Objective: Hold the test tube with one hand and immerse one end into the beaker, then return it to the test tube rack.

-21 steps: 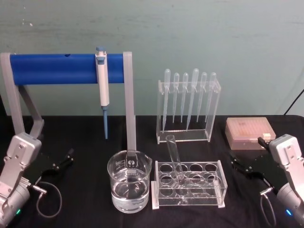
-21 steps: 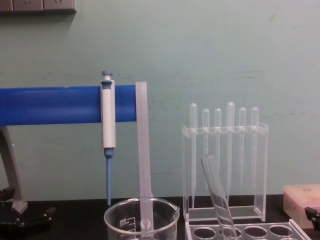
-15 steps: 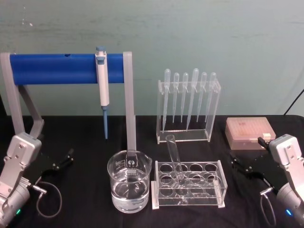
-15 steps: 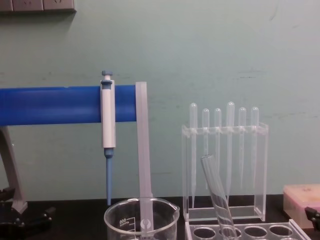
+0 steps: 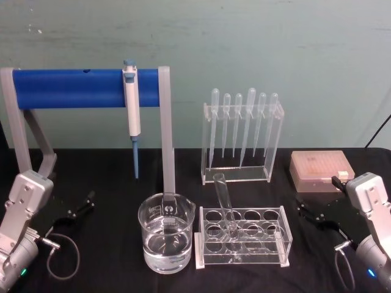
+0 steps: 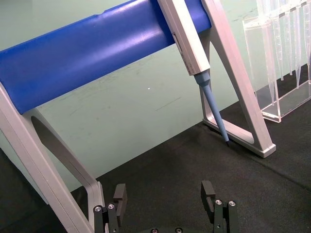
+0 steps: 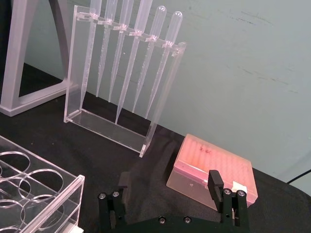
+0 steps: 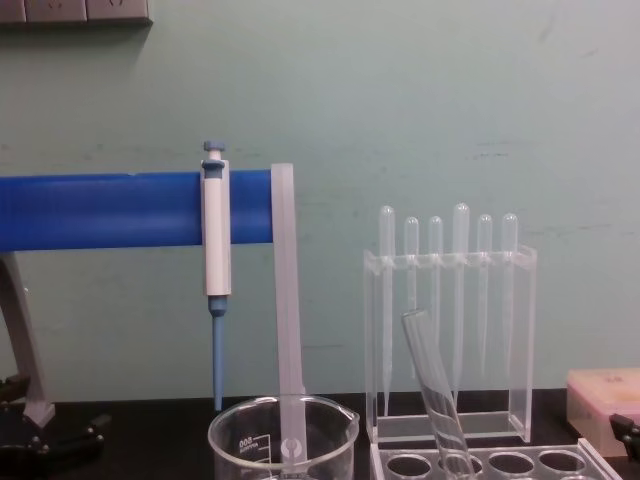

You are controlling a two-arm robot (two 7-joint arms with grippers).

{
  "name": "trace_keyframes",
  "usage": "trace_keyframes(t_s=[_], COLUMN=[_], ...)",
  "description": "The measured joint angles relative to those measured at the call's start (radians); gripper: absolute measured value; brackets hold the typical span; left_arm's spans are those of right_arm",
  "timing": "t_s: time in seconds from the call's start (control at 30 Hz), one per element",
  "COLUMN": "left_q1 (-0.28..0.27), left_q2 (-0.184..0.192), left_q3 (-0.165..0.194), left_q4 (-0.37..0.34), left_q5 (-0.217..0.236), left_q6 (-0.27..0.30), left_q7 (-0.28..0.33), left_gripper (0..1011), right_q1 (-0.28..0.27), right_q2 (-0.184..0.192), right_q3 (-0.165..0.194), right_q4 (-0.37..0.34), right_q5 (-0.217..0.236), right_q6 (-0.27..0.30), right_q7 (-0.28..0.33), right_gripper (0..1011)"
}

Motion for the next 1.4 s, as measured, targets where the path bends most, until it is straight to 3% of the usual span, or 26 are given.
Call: trace_keyframes(t_s=[0.47,0.6,0.7,0.83,0.93,0.97,1.1,1.13,1.17,1.23,1.4], left_q1=[0.0,0.0,0.0,0.0,0.0,0.0,0.0,0.0,0.0,0.0,0.0], left_q2=[0.0,0.0,0.0,0.0,0.0,0.0,0.0,0.0,0.0,0.0,0.0], left_q3=[0.0,0.0,0.0,0.0,0.0,0.0,0.0,0.0,0.0,0.0,0.0], left_q4=[0.0,0.0,0.0,0.0,0.0,0.0,0.0,0.0,0.0,0.0,0.0], left_q5=[0.0,0.0,0.0,0.0,0.0,0.0,0.0,0.0,0.0,0.0,0.0], left_q6=[0.0,0.0,0.0,0.0,0.0,0.0,0.0,0.0,0.0,0.0,0.0], left_q7=[0.0,0.0,0.0,0.0,0.0,0.0,0.0,0.0,0.0,0.0,0.0], left_gripper=[1000,1000,1000,1000,1000,1000,1000,1000,1000,1000,1000], right_q1=[-0.002,-0.031,-0.098,-0.169,-0.23,-0.251,-0.257,-0.243,-0.243,-0.188,-0.084], right_q2=[0.0,0.011,0.058,0.11,0.162,0.185,0.213,0.21,0.21,0.183,0.117], right_q3=[0.002,0.02,0.048,0.08,0.107,0.117,0.119,0.112,0.112,0.09,0.048], right_q4=[-0.001,-0.032,-0.117,-0.21,-0.296,-0.334,-0.395,-0.404,-0.404,-0.404,-0.367], right_q5=[-0.001,-0.012,-0.032,-0.026,0.004,0.032,0.123,0.154,0.154,0.204,0.232], right_q6=[0.0,-0.005,-0.018,-0.02,-0.018,-0.012,0.016,0.032,0.032,0.079,0.167], right_q7=[0.0,-0.001,-0.01,-0.007,0.03,0.069,0.193,0.239,0.239,0.319,0.389], right_gripper=[1003,1003,1003,1003,1003,1002,1003,1003,1003,1003,1003])
